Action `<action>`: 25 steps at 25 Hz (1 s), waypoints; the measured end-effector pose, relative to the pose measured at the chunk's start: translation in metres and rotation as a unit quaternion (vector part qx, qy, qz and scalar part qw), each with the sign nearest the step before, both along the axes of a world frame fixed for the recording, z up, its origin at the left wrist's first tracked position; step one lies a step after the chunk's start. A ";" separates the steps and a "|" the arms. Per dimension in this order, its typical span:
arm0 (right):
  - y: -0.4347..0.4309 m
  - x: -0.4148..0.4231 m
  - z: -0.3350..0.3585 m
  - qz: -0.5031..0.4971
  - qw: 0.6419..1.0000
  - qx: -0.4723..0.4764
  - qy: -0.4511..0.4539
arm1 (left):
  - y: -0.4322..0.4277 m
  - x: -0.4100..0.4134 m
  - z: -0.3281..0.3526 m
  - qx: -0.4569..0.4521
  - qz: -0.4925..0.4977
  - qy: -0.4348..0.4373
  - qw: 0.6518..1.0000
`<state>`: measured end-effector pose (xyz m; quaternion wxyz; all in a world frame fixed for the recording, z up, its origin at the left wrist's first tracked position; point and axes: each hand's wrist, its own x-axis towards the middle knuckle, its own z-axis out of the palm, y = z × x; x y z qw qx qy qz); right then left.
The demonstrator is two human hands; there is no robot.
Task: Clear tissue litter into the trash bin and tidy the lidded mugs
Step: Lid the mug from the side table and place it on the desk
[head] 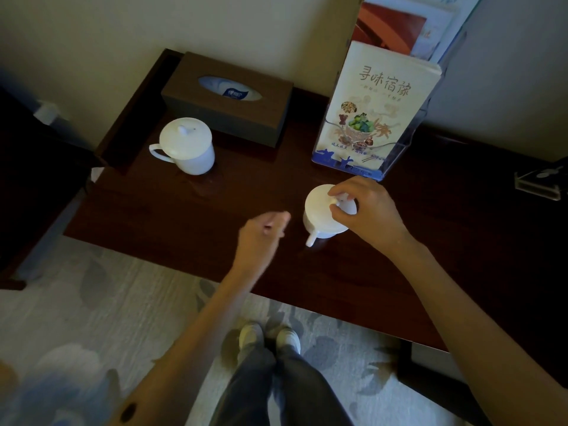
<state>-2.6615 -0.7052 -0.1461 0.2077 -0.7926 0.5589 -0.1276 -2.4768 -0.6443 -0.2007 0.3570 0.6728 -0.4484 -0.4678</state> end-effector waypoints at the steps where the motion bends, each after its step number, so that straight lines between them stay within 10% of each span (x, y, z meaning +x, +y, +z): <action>1: 0.000 0.000 0.001 -0.004 1.000 -0.003 0.005 | -0.006 0.020 0.003 -0.013 0.025 -0.022 0.999; 13: -0.008 0.089 0.010 0.077 0.996 -0.034 -0.013 | -0.051 0.153 0.026 -0.149 0.190 -0.241 0.940; 25: -0.029 0.169 0.005 0.081 0.995 0.002 -0.064 | -0.082 0.201 0.002 -0.071 0.090 -0.262 0.958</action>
